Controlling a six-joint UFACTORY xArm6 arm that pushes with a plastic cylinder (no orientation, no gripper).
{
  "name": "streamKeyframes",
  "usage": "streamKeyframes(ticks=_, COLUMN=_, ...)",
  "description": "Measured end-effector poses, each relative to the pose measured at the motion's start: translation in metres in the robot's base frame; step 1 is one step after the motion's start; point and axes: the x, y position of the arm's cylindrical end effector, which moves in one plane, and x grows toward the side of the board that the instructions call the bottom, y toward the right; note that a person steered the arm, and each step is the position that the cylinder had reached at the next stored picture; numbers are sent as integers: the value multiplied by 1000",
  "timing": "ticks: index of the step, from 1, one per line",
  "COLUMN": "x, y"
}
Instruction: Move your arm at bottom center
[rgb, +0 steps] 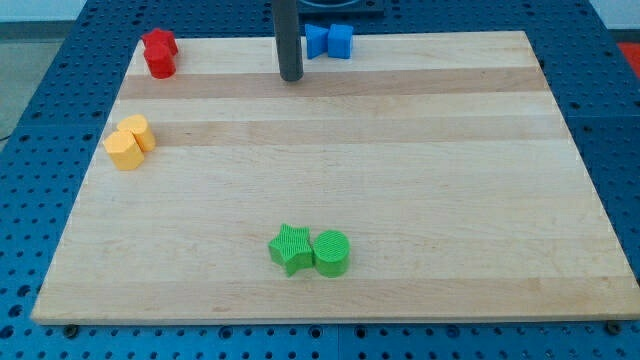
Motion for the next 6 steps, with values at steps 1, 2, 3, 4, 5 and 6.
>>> streamKeyframes(ticks=1, x=0, y=0)
streamKeyframes(ticks=2, x=38, y=9)
streamKeyframes(ticks=3, x=88, y=22)
streamKeyframes(ticks=4, x=126, y=65)
streamKeyframes(ticks=5, x=180, y=134)
streamKeyframes(ticks=6, x=255, y=174)
